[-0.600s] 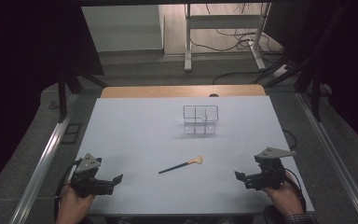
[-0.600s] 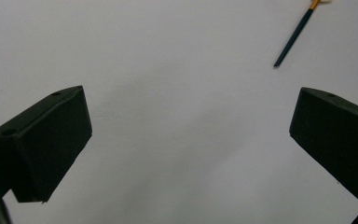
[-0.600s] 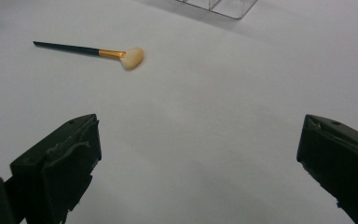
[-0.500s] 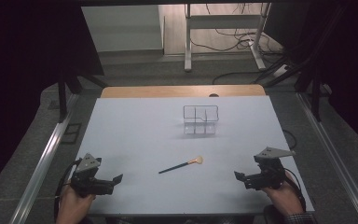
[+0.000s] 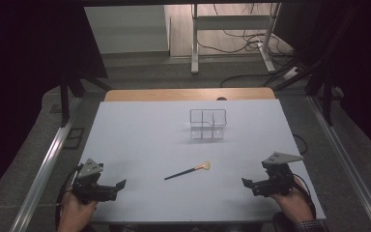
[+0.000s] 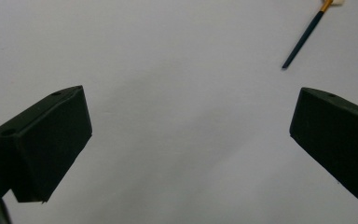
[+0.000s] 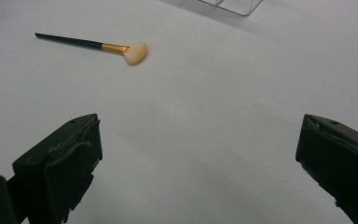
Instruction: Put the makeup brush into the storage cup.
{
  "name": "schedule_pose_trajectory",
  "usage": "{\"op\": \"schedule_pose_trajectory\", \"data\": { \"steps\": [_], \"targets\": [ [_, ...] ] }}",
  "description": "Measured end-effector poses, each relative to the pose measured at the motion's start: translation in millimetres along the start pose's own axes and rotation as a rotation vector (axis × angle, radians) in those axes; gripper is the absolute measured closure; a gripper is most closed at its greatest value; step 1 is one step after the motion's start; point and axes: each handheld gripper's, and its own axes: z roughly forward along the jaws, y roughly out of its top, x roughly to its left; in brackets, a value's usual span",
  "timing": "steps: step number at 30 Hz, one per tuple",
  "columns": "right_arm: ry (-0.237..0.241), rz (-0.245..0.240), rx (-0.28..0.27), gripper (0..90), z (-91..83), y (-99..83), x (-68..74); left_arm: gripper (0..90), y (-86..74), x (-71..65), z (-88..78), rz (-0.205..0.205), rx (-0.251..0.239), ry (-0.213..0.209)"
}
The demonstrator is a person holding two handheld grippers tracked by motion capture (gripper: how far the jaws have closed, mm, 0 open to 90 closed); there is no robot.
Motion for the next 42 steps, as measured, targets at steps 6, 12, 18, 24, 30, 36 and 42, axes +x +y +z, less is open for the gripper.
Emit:
{"op": "schedule_pose_trajectory", "data": {
  "steps": [6, 12, 18, 24, 30, 36, 42],
  "targets": [
    [0.004, -0.026, 0.019, 0.6, 2.6, 1.3, 1.6, 0.0, -0.3, 0.1, -0.4, 0.011, 0.008, 0.016],
    [0.007, -0.018, 0.019, 0.6, 2.6, 1.5, 1.0, 0.0, 1.4, -0.1, 0.4, -0.002, 0.016, 0.002],
    [0.006, -0.024, 0.023, 0.7, 2.8, 1.2, 1.4, 0.0, 4.5, -1.7, 2.8, 0.028, 0.044, 0.025],
    [0.006, -0.021, 0.032, 0.9, 2.7, 1.0, 1.2, 0.1, 9.3, -2.4, 8.1, 0.050, 0.077, 0.055],
    [0.007, -0.021, 0.037, 1.0, 3.8, 1.1, 1.8, 0.1, 12.2, -0.1, 11.5, 0.022, 0.079, 0.048],
    [0.006, -0.032, 0.041, 1.0, 5.1, 1.7, 2.2, 0.1, 14.4, -0.6, 12.9, 0.003, 0.082, 0.039],
    [0.012, -0.031, 0.043, 1.0, 5.4, 2.0, 1.7, 0.2, 18.2, -0.5, 15.9, -0.006, 0.083, -0.004]
  ]
}}
